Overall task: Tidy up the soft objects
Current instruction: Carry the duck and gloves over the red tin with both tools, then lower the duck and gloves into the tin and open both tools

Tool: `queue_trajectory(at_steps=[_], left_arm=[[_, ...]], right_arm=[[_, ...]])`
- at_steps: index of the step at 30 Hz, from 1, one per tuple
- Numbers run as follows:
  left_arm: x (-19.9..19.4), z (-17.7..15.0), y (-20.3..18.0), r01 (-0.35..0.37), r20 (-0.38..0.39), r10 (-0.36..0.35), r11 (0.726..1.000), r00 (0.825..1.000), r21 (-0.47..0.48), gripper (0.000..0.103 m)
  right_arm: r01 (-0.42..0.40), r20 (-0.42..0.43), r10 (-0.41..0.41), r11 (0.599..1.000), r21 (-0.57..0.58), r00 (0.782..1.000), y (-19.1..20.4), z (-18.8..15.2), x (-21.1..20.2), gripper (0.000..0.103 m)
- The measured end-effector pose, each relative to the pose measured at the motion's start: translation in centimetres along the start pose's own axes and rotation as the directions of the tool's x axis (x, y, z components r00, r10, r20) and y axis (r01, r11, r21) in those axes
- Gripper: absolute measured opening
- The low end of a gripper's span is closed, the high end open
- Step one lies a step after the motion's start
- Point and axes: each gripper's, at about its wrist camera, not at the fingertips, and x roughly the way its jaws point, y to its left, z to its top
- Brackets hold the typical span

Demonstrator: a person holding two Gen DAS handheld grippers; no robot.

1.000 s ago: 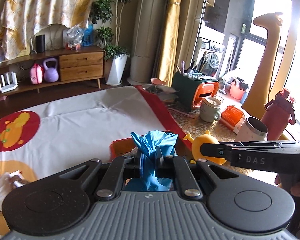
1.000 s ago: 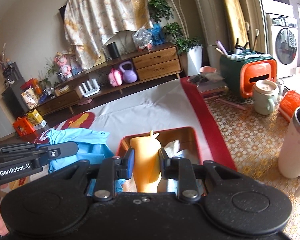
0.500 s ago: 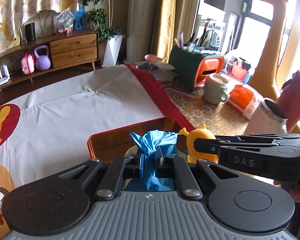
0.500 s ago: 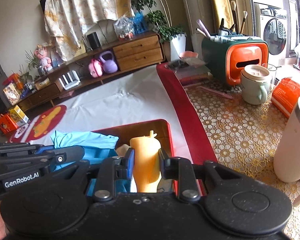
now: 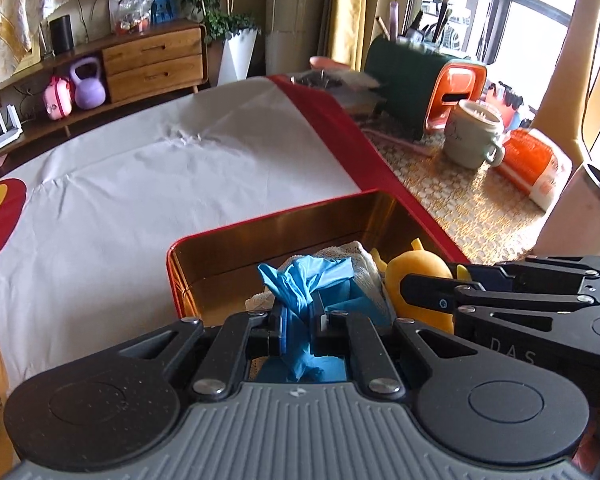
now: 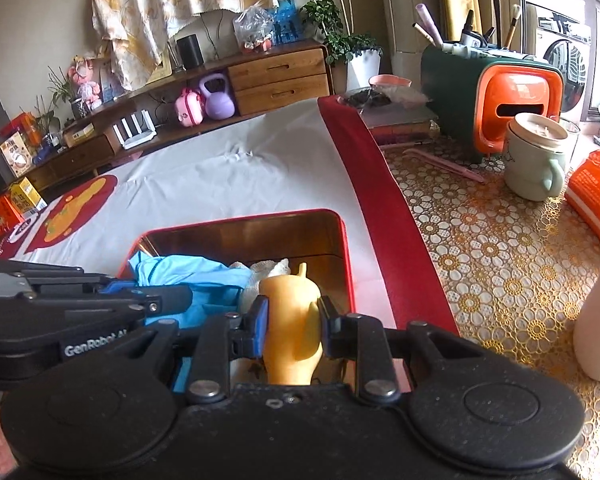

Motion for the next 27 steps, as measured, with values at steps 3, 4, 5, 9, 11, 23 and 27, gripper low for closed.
queue_trajectory(at_steps=[3,4,5,9,11,23,27], left_arm=[[0.8,0.0,0.1,0.001,-0.017,-0.001,1.0,1.0,0.002,0.009],[1.1,0.0,0.0,0.003,-0.022,-0.003,1.0,1.0,0.007,0.009],[1.3,-0.1,-0.1,0.003,-0.025,-0.002,1.0,1.0,0.014,0.009],[1.9,-0.4,-0.4,-0.004,-0.036,0.005,0.999,0.999,0.035,0.009],[2.0,-0.5,-0.6,-0.01,-0.04,0.011,0.999,0.999,0.048,0.009],[0.7,-0.7,-1.0,-0.02,-0.048,0.023,0.998,0.999,0.066,0.011],[-0.1,-0.8,-1.0,-0.015,-0.04,0.018,0.997,0.999,0.075,0.012]], right_arm=[[0.005,-0.01,-0.005,1.0,-0.008,1.0,0.0,-0.2,0.6,0.025],[0.011,-0.013,-0.011,1.0,-0.013,1.0,0.1,-0.3,0.7,0.026],[0.011,-0.01,-0.011,1.0,-0.017,1.0,0.1,-0.4,0.6,0.026],[0.011,-0.007,-0.012,1.0,-0.028,1.0,0.2,-0.4,0.5,0.03],[0.011,-0.01,-0.011,0.999,-0.032,1.0,0.2,-0.5,0.4,0.031],[0.004,0.0,-0.004,1.0,0.002,1.0,-0.4,-0.6,-1.3,0.033],[-0.006,-0.003,0.006,1.0,0.008,1.0,-0.2,-0.6,-2.1,0.035]])
